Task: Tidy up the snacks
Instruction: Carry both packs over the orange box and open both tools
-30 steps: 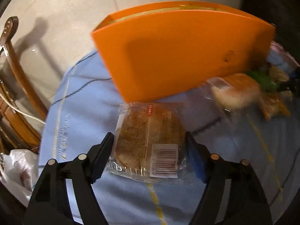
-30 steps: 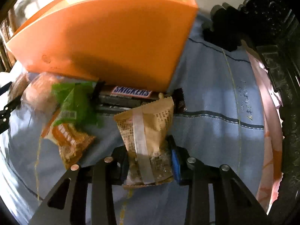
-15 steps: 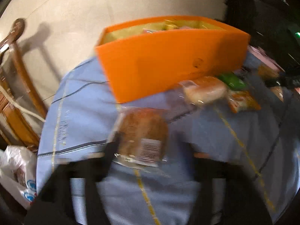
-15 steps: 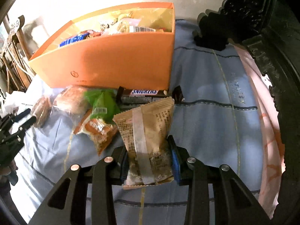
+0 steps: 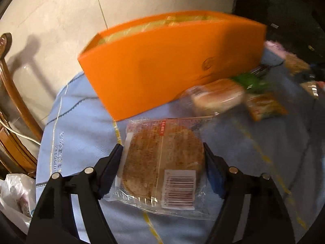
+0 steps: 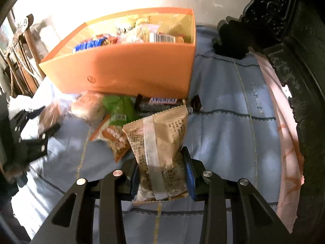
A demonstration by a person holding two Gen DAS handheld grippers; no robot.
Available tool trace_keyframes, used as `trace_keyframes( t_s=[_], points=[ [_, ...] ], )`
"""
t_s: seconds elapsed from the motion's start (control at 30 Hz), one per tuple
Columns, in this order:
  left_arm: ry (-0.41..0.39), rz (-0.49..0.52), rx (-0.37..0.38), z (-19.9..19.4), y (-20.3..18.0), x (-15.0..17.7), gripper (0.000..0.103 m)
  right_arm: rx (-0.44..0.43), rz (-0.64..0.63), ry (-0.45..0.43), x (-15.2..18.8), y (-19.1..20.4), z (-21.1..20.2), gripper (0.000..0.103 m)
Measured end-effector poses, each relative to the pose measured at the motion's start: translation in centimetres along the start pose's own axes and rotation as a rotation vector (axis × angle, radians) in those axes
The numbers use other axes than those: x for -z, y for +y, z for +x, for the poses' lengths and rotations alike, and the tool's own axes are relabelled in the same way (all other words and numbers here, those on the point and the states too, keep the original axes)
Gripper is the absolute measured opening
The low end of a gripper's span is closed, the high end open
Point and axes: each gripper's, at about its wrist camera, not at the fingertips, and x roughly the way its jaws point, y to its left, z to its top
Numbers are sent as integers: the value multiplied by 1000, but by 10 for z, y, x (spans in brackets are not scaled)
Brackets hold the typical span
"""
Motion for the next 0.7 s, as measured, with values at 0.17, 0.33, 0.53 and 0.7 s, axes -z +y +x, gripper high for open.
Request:
trace_keyframes(
  t_s=[0.17, 0.33, 0.53, 0.7],
  points=[
    [-114, -25, 23, -48, -3, -10, 74, -31, 7, -75, -11, 8, -25, 37],
    [-224, -27, 20, -90, 1, -61, 74, -66, -23, -188, -45, 24, -71, 37],
    [-310, -59, -11, -113, 22, -139, 74, -76, -45, -313, -113, 29, -123, 37],
    [-306, -91, -39, -104, 40, -203, 74, -68, -73, -329, -178, 31, -133, 37]
  ],
)
